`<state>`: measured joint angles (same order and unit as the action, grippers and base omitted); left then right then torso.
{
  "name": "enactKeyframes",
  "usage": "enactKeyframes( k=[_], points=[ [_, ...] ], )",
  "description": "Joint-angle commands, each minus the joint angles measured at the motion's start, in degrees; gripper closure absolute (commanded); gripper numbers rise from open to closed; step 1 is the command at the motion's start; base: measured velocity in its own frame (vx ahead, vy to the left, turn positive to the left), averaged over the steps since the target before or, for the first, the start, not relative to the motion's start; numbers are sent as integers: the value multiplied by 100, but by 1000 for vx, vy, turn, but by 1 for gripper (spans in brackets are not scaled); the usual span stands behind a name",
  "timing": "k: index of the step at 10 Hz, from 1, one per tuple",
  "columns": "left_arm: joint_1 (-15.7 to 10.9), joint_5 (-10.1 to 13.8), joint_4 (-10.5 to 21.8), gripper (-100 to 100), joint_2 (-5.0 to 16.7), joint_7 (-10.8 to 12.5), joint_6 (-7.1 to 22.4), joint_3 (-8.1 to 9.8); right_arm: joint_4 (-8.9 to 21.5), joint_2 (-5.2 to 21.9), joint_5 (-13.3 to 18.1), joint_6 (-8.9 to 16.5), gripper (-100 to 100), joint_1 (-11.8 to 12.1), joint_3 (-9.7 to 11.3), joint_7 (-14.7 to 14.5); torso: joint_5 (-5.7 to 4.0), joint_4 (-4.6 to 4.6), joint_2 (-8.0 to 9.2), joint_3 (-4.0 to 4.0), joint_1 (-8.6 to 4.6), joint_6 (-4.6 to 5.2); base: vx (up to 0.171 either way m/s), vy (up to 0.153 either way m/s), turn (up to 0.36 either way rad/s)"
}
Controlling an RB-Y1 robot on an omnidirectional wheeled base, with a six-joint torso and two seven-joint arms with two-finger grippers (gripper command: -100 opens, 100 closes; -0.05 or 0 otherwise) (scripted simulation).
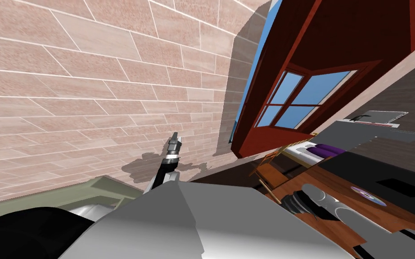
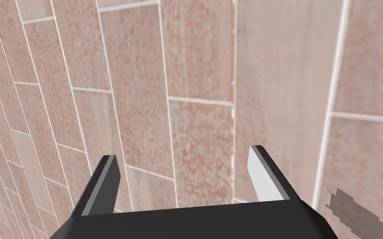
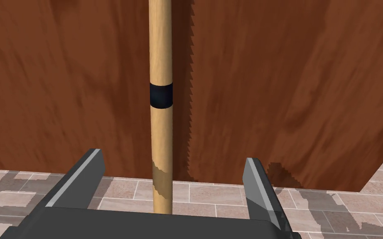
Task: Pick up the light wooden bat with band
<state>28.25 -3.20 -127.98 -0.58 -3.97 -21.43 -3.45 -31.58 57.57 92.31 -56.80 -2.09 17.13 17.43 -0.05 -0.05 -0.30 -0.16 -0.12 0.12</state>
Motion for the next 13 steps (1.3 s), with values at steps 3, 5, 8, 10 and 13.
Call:
enactKeyframes(
  k=[3,5,8,10,13],
  points=[
    [0,0,0,0,0,0,0,0,567,-212,85,-68,-100,-542,43,-436,1,0,2,0,6,-1,21,-14,11],
    [0,0,0,0,0,0,0,0,829,-212,85,-68,-100,-542,43,-436,3,3,14,7,11,1,-5,2,0],
    [0,0,0,0,0,0,0,0,1144,-229,131,-82,-100,-536,62,-434,3,3,17,9,11,2,3,-2,14],
    [0,0,0,0,0,0,0,0,1178,-241,112,-76,0,-578,55,-474,2,2,13,7,10,1,3,-2,6],
    [-2,0,0,0,0,0,0,0,888,-153,-437,202,-100,-163,240,-216,-4,12,53,30,-20,-2,-97,-68,322]
  ],
)
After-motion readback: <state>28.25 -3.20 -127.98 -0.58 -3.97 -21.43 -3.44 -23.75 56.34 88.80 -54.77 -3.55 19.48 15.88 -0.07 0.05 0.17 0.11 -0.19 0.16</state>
